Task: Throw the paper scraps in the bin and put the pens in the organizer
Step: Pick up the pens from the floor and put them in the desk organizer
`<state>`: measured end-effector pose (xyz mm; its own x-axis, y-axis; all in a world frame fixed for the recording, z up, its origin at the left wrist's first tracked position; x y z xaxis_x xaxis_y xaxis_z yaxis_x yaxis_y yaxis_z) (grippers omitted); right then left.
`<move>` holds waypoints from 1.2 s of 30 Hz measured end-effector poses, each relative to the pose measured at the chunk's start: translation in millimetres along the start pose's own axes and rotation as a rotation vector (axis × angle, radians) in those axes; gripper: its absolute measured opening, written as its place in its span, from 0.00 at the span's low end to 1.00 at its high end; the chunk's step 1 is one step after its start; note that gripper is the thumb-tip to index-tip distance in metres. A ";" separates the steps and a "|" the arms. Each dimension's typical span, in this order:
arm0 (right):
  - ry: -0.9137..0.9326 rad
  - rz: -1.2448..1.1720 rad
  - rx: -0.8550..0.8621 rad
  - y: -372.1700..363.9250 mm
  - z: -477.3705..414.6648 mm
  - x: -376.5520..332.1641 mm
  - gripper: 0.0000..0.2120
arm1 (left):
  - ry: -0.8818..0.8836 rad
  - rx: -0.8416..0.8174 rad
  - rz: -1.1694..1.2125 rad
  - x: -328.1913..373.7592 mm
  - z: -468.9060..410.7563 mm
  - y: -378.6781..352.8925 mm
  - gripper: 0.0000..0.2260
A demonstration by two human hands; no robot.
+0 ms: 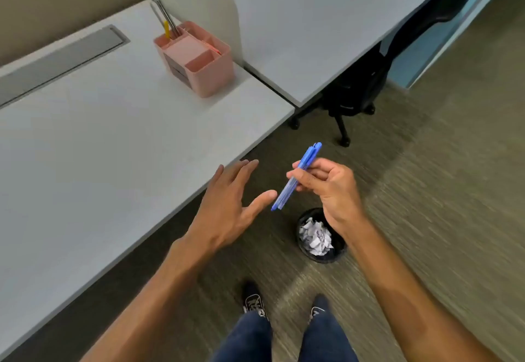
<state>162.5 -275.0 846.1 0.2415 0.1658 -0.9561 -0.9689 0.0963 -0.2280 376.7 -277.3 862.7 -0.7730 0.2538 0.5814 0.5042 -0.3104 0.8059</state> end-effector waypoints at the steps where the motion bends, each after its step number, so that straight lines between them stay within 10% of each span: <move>1: 0.011 0.010 -0.015 -15.8 -5.6 -3.5 0.11 | 0.010 0.034 -0.018 -11.0 6.2 11.5 0.35; 36: 0.441 0.795 -0.305 -298.1 -463.3 -75.2 0.06 | 0.480 0.454 0.009 -178.3 -174.1 143.4 0.34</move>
<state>408.1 -770.9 900.9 -0.4747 -0.3177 -0.8208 -0.8280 -0.1550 0.5389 519.8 -526.6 855.0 -0.8005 -0.2166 0.5588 0.5428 0.1334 0.8292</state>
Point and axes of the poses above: each hand's wrist, its own z-axis away from the middle knuckle, its own y-axis out of the back of the hand, x = y × z, the point moved 2 cm from there along -z, towards the middle knuckle, and after that the axes turned 4 degrees about -x, right-handed, at the moved point
